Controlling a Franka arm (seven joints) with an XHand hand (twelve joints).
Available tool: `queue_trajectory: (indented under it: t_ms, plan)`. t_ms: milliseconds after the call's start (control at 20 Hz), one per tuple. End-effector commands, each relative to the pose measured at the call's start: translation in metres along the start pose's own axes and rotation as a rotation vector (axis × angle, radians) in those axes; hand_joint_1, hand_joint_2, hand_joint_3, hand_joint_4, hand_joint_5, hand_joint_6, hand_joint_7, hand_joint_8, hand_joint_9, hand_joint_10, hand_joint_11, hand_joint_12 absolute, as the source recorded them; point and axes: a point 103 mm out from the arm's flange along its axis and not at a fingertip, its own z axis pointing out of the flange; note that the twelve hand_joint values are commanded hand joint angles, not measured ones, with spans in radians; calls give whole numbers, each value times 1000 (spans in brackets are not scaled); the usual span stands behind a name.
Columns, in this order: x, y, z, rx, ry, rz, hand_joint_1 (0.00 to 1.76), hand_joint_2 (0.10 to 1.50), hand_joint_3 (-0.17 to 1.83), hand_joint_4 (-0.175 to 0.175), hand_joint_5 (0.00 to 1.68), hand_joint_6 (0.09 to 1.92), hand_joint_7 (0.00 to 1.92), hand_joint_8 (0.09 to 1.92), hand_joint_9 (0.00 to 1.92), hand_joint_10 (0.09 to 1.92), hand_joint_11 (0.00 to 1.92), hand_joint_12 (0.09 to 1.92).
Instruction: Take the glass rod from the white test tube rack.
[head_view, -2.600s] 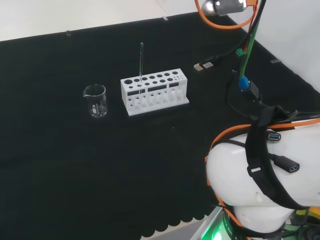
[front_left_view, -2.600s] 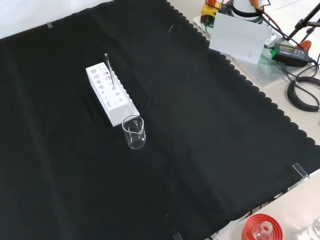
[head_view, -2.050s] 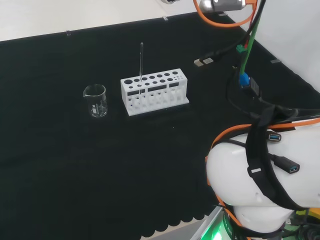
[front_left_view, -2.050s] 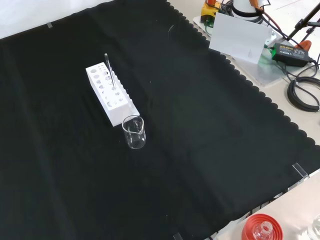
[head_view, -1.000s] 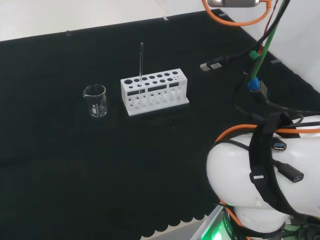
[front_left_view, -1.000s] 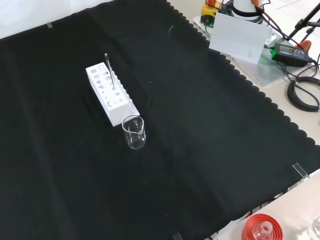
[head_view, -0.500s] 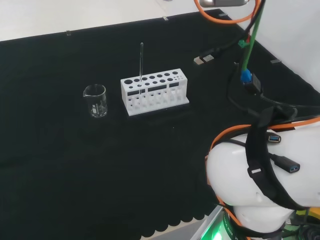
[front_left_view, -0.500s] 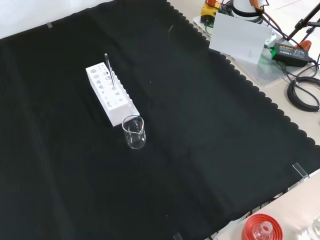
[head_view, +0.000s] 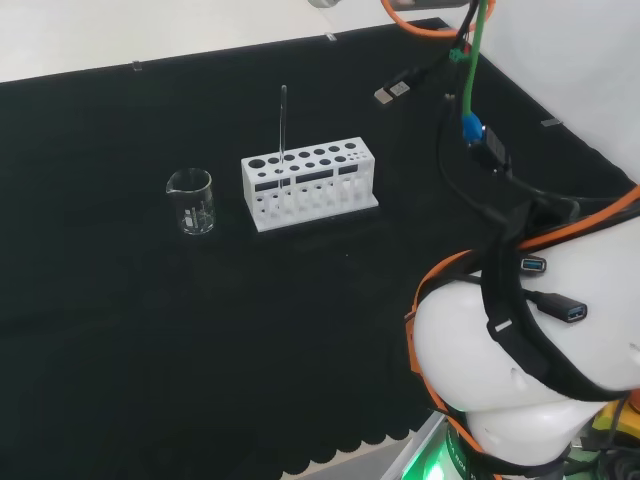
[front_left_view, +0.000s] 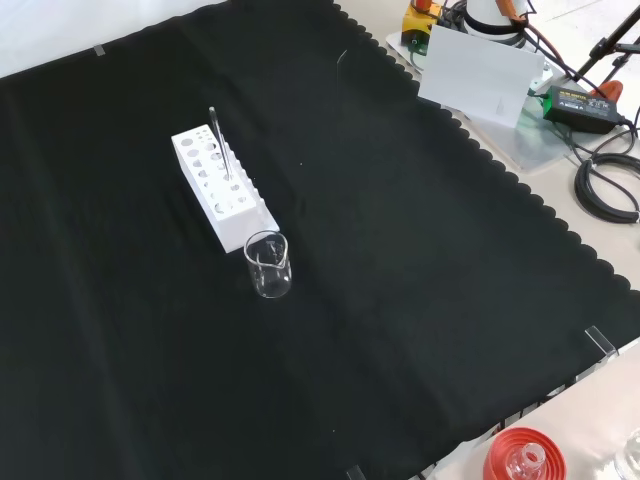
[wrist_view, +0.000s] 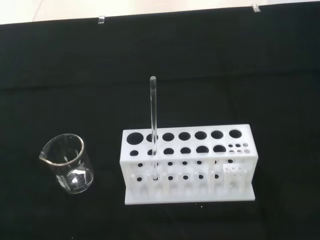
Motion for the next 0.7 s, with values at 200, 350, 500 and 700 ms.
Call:
queue_trajectory:
  t_ms: [200,350,500,700]
  plan:
    - [-6,45,5,32,-45,-19,596,822,438,-15,248,87,67,728,45,928,0,1376]
    - [-4,58,11,51,-44,-30,589,835,444,-14,251,87,69,739,64,937,0,1407]
    - [-4,72,18,78,-30,-35,587,843,448,-15,255,87,83,752,85,942,0,1441]
    - [-2,90,30,102,-21,-48,585,861,456,-18,266,87,111,776,132,951,16,1500]
